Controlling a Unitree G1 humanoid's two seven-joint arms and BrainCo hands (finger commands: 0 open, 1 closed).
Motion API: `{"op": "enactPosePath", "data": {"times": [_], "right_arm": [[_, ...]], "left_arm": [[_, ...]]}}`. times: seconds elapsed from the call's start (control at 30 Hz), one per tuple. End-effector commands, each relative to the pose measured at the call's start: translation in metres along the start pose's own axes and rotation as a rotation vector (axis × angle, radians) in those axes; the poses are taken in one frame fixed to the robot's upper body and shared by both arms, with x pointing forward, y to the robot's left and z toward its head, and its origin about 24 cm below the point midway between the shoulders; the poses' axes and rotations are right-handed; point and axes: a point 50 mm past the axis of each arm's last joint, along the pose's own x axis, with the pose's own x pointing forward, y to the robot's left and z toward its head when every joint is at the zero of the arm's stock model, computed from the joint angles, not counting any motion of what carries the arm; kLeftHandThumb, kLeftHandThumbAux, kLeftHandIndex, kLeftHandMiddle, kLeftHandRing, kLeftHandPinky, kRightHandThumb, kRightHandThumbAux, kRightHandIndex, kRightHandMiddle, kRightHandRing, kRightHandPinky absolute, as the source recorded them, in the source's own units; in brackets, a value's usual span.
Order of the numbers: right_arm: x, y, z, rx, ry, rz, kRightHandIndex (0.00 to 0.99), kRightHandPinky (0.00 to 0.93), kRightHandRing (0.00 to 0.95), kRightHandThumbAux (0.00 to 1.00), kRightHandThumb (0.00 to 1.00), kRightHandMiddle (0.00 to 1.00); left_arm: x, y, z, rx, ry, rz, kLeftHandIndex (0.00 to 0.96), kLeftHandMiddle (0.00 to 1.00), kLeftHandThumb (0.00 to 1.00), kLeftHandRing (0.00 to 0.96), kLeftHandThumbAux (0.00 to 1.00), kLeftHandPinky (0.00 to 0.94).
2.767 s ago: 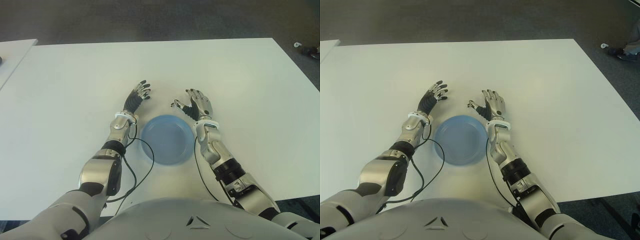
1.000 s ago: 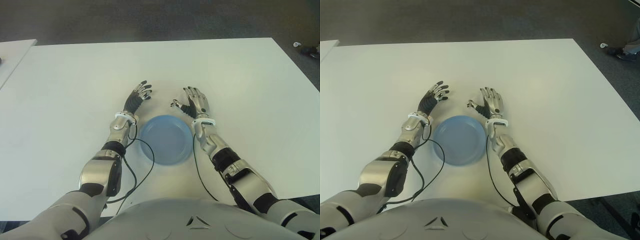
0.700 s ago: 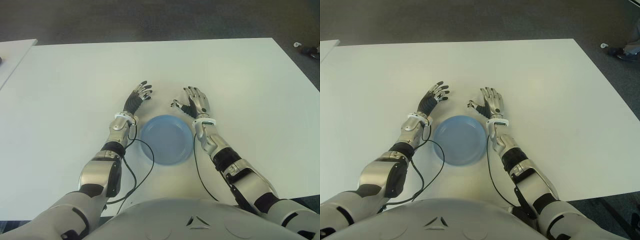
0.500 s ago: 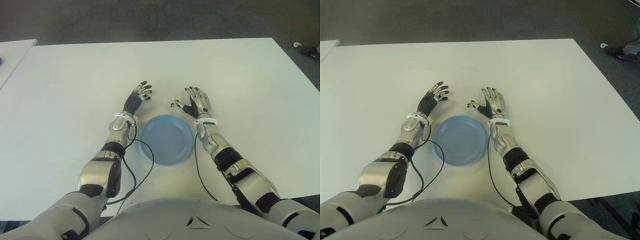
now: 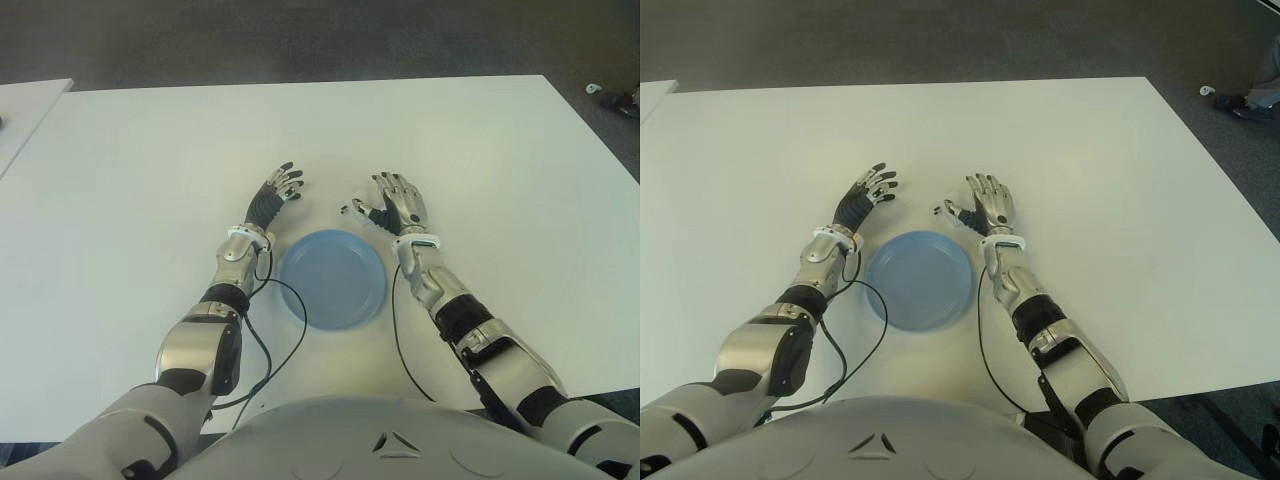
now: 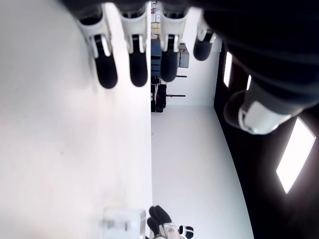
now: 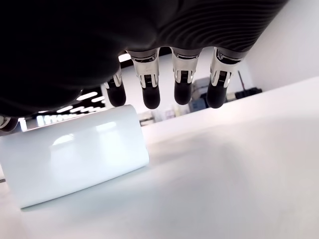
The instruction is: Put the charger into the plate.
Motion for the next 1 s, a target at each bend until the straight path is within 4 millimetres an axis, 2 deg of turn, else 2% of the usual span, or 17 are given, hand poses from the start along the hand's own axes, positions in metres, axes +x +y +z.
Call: {"op": "enactPosePath", "data": {"times": [0.03,0.43,1.0], "right_arm": [[-0.009,0.005,-0.007,-0.010,0.020,0.042,0.000,0.000,0.000,0.080,0.344,0.000],[-0.018,0.014,-0.016,-0.007,0.038,0.079,0.000,0.000,0.000,0.086,0.339,0.000],[-0.024,0.025,-0.014,-0.015,0.050,0.118,0.000,0.000,0.000,0.086,0.335,0.000]], "left_arm": [[-0.013,-0.002,-0.024,-0.037,0.115,-0.001,0.033,0.160,0.000,0.179,0.499,0.205],[-0.012,-0.002,-0.024,-0.042,0.112,-0.001,0.030,0.169,0.000,0.186,0.498,0.217],[-0.011,-0.005,-0.024,-0.044,0.109,-0.006,0.033,0.170,0.000,0.190,0.491,0.222]]}}
